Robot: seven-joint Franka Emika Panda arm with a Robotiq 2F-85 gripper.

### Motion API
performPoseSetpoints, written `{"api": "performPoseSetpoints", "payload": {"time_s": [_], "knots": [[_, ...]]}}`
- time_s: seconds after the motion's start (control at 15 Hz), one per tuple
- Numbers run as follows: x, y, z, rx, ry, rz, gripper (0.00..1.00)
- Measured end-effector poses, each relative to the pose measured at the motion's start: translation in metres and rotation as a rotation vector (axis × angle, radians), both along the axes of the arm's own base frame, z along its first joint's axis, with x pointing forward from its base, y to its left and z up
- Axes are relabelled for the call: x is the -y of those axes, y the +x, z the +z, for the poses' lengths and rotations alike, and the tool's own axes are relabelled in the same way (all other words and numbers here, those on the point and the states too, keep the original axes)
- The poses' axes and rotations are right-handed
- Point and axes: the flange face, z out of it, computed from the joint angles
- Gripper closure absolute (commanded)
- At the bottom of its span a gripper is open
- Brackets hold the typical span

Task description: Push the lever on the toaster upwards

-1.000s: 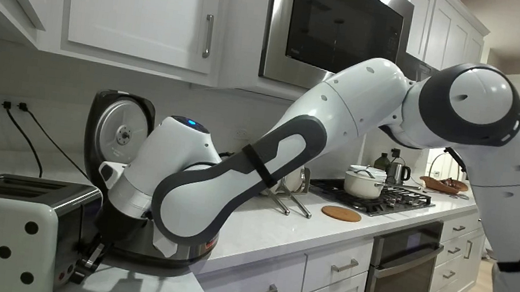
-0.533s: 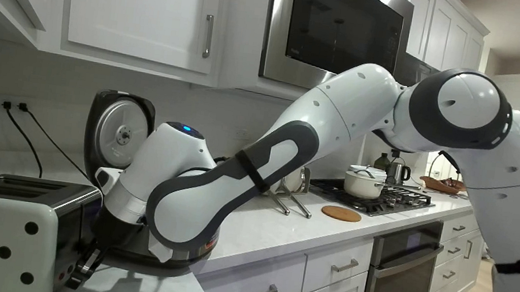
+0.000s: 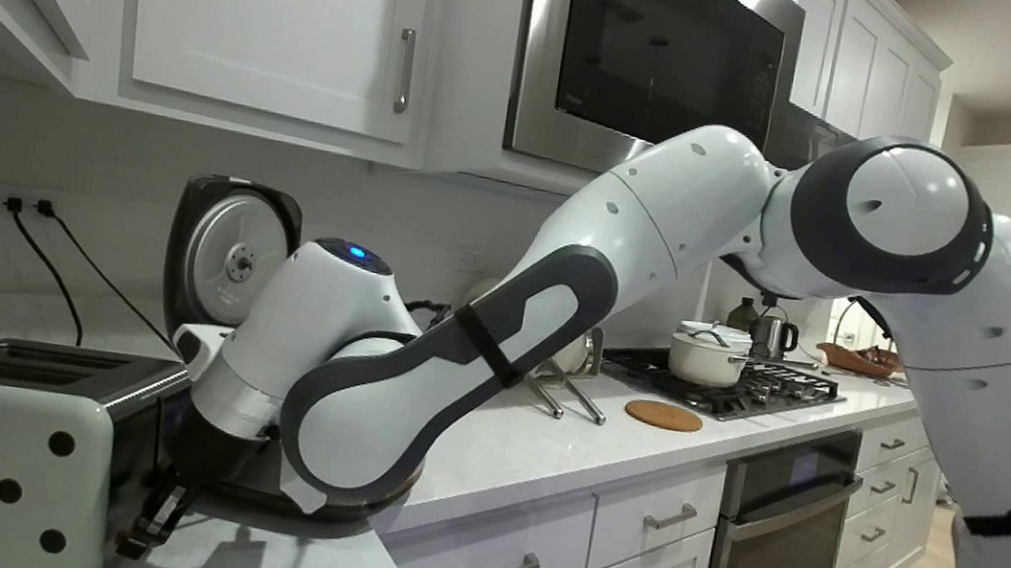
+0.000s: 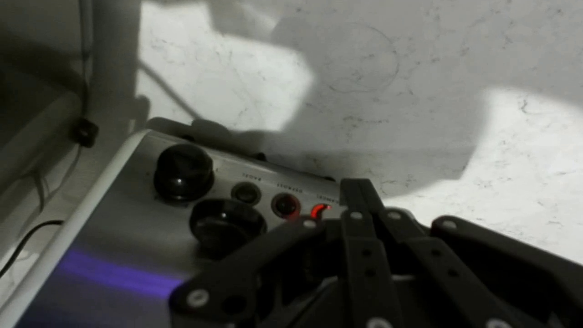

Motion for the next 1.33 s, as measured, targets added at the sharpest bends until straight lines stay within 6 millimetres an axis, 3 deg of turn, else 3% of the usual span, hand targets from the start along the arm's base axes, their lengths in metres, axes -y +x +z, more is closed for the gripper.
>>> {"api": "performPoseSetpoints", "payload": {"time_s": [1.33], "knots": [[-0.0043,0.0015,-0.0019,0.061,-0.022,-0.018,1.0]]}}
